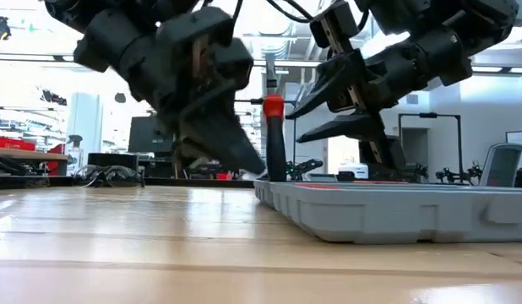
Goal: Prefit tool cases
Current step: Remove the orange pliers from the gray toolbox
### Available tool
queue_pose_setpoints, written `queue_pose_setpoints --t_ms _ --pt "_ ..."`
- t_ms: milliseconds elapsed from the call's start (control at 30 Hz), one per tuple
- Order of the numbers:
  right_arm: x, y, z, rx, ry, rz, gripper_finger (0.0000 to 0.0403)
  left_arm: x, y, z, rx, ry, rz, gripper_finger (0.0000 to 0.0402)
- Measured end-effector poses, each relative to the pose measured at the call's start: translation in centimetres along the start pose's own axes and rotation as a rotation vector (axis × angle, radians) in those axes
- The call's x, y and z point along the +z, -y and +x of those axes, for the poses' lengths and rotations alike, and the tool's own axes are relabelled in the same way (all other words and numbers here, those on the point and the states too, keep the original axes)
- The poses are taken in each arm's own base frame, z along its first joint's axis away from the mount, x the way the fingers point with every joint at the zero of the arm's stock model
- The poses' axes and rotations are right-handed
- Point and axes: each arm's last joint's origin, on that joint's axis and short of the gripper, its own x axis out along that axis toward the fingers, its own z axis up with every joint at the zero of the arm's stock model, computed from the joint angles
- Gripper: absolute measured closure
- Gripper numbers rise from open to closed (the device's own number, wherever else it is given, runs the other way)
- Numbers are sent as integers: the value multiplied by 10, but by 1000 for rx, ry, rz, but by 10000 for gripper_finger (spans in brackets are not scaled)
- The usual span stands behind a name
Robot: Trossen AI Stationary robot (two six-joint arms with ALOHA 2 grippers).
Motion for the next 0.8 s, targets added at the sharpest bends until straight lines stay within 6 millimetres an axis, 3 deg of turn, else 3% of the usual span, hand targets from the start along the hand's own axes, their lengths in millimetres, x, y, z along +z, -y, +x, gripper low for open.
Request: queue_pose_setpoints --t_ms 200,467,600,800 --pt "20 -10 4 21 47 -26 285 17 -6 -8 5 48 5 401" --pt "48 -23 27 84 5 -90 285 27 -8 -23 24 40 23 401" --pt "52 -23 40 100 -42 -100 285 31 -1 -45 38 20 44 401" --pt "62 -40 57 165 -49 -146 285 32 -1 -83 209 6 98 401"
